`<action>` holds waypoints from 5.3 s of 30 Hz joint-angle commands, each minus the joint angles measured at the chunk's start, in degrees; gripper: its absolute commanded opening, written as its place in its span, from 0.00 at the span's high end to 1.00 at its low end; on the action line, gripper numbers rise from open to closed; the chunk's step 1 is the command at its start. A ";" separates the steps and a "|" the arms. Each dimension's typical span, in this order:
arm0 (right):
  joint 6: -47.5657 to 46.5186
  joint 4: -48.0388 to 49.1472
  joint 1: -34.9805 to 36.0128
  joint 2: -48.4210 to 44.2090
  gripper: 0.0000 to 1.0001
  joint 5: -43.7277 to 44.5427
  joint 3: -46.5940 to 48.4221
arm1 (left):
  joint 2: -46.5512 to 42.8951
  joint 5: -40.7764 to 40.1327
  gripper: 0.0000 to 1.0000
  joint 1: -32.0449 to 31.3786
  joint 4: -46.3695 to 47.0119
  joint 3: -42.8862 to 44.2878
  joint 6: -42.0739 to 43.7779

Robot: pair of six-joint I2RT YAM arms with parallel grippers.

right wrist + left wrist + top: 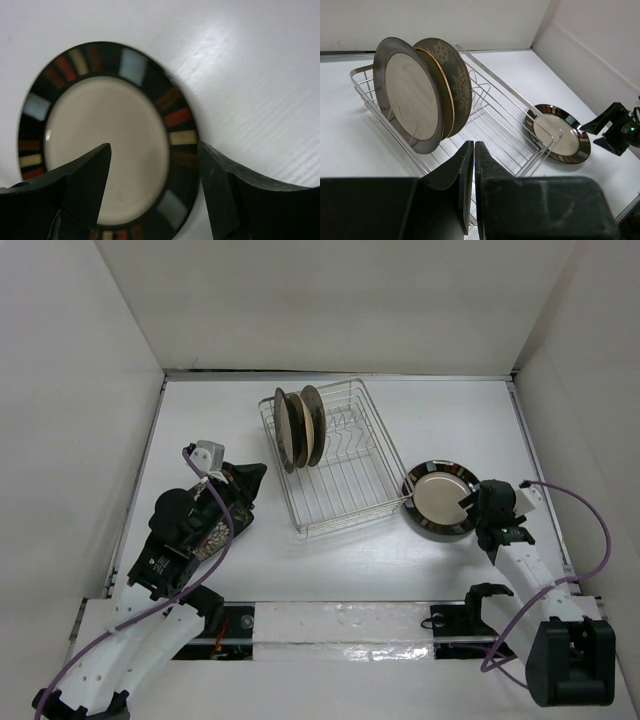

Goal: Load the plates into the dish rack

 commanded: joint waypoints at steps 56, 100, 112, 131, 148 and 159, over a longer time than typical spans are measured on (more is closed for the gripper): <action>2.50 27.30 -21.02 -8.51 1.00 -20.65 9.39 | 3.23 -1.68 0.89 0.12 2.49 0.19 0.66; -36.34 13.06 32.24 43.87 1.00 2.19 71.80 | 3.14 -1.06 0.85 0.12 1.96 0.28 0.84; -48.56 10.33 39.97 52.48 1.00 15.55 78.84 | 3.93 -0.53 0.84 0.12 1.70 0.54 0.75; -47.07 12.62 45.34 58.28 0.79 22.51 77.52 | 4.02 -1.24 0.83 0.12 1.79 0.45 0.75; -40.39 11.39 46.12 48.89 0.56 18.56 72.17 | 2.61 -3.52 0.81 0.12 2.41 0.19 0.75; -34.68 14.82 57.28 44.39 1.00 -10.35 60.37 | -11.00 -17.65 1.00 0.12 4.33 -1.30 -0.83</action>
